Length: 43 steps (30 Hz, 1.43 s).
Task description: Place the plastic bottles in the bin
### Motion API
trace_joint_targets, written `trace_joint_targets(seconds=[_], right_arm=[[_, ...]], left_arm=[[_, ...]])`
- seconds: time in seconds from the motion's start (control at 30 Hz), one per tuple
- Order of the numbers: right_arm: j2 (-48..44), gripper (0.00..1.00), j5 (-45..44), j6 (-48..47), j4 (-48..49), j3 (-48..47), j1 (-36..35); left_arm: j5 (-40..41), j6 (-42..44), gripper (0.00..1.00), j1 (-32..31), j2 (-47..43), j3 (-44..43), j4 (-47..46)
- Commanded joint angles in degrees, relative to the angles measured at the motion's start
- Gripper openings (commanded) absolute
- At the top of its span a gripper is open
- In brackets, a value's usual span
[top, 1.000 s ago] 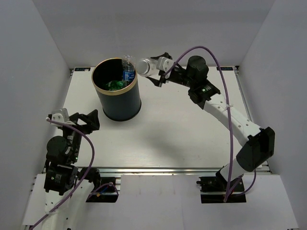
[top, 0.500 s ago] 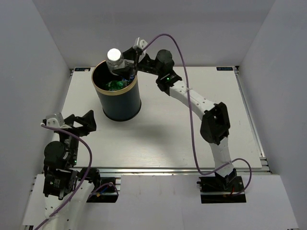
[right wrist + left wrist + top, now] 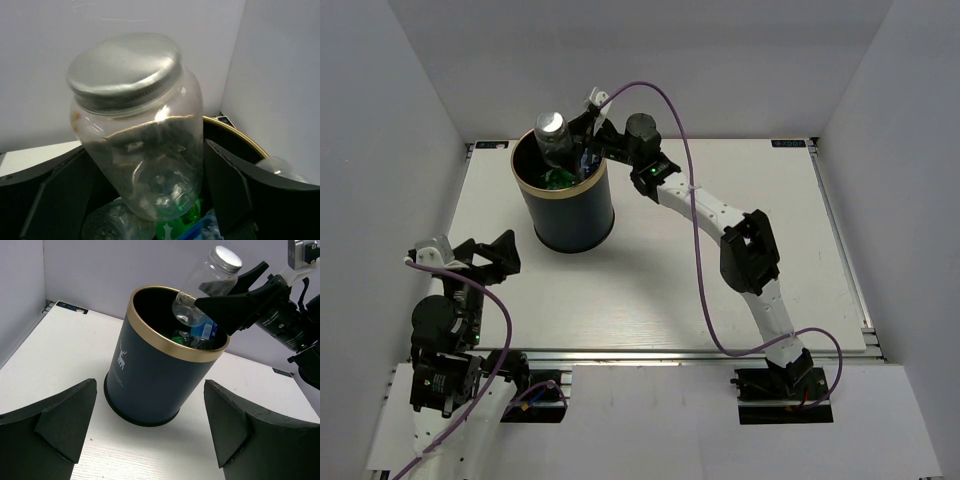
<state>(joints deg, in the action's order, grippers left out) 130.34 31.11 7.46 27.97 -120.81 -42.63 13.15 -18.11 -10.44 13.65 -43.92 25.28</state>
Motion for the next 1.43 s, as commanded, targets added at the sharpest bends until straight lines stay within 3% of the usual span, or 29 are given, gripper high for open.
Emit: trace_joint_targets(seconds=[0.0,0.27,0.53,0.6,0.67,0.73,0.83,0.9,1.03,1.07,1.13,1.17,1.3,1.4], right_arm=[[-1.41,0.90,-2.81,0.44,0.42,-1.53,0.18],[-1.93,0.90,-1.24,1.24,-1.42,-1.97,-0.08],[-15.79,0.90,-3.60,-2.89,0.60,8.57,-0.70],[-18.62,0.90,-8.05,-4.37,-0.88,11.65,-0.87],[-24.60,0.90,-12.02,-3.34,-4.30,14.90,-1.05],[-30.54,0.90,-21.07,4.88,-12.01,18.22,-1.05],[-37.24,0.90,-21.35,8.01,-26.50,20.86,-1.05],[-42.94,0.90,-24.16,11.40,-30.14,27.60,-1.31],[-59.04,0.90,-25.56,10.72,-26.75,46.87,-1.58],[-67.24,0.90,-26.01,11.25,-26.74,54.03,-1.58],[-72.40,0.90,-30.55,11.08,-27.96,58.30,-1.75],[-81.04,0.90,-30.76,11.52,-27.70,64.59,-1.58],[-95.05,0.90,-34.89,11.87,-30.24,72.11,-1.58],[-100.00,0.90,-34.45,9.42,-34.55,74.49,-1.49]], left_arm=[[0.74,-0.44,0.97,0.42,-0.03,0.24,0.12],[0.74,-0.44,0.97,0.42,0.50,0.24,0.12],[-1.80,-0.44,0.97,0.94,0.50,0.77,-0.93],[-3.65,0.70,0.99,0.94,0.50,1.29,-2.24],[-8.03,1.66,1.00,0.94,1.11,1.82,-3.83],[-14.16,4.21,1.00,0.94,1.90,1.82,-5.67],[-21.65,6.41,1.00,0.94,3.57,2.87,-7.95],[-26.82,7.20,1.00,0.94,4.36,2.88,-9.10],[-36.60,8.96,1.00,0.34,6.12,4.02,-12.44],[-38.09,8.97,1.00,0.33,6.13,4.63,-13.58],[-41.00,8.97,1.00,0.33,6.65,4.63,-14.28],[-41.70,8.97,1.00,0.33,7.26,5.24,-14.90],[-42.33,8.97,1.00,0.33,8.49,5.25,-15.43],[-42.85,9.50,1.00,0.33,9.20,5.25,-15.43]])
